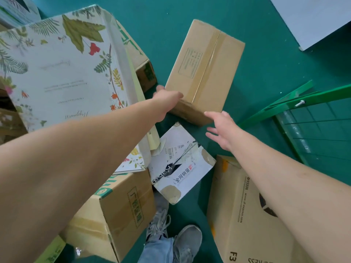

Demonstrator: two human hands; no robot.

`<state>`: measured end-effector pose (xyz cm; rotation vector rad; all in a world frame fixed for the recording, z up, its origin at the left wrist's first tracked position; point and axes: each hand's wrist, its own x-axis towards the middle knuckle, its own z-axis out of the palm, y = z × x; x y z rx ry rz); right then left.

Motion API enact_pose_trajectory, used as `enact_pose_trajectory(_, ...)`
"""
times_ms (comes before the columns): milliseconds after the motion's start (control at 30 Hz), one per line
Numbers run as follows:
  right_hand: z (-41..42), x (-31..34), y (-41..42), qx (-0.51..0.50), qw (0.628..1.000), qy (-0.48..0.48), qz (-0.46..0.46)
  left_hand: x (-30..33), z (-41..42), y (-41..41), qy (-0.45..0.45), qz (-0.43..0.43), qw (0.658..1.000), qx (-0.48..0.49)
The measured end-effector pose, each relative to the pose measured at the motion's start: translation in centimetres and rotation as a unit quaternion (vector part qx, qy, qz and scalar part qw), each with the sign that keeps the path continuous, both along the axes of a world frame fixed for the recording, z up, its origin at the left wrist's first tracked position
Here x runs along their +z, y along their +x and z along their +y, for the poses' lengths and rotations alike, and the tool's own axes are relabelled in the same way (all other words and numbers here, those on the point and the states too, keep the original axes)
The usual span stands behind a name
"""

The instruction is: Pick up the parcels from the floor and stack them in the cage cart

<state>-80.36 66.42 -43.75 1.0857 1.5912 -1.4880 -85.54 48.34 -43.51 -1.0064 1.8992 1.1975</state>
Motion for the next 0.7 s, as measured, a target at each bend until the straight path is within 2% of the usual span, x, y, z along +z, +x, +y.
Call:
enact_pose_trajectory(133,1.2,4.5,-0.6,-0.048,0.998,-0.002,0.052,4.4,0.6,-0.4,0.029,0.050,0.998,-0.003)
enact_pose_trajectory(267,2.7,11.4,-0.8,-0.075,0.993,0.007,0.093,12.1,2.0,-0.6,0.078,0.074,0.994,-0.002)
enact_pose_trajectory(433,4.9,22.1,1.8,-0.064,0.991,0.020,0.112,22.8,3.2,1.9,0.100,0.088,0.991,-0.030)
enact_pose_trajectory(700,5.9,43.0,11.5,-0.029,0.989,0.047,0.140,43.4,3.2,10.8,0.096,0.096,0.990,-0.035)
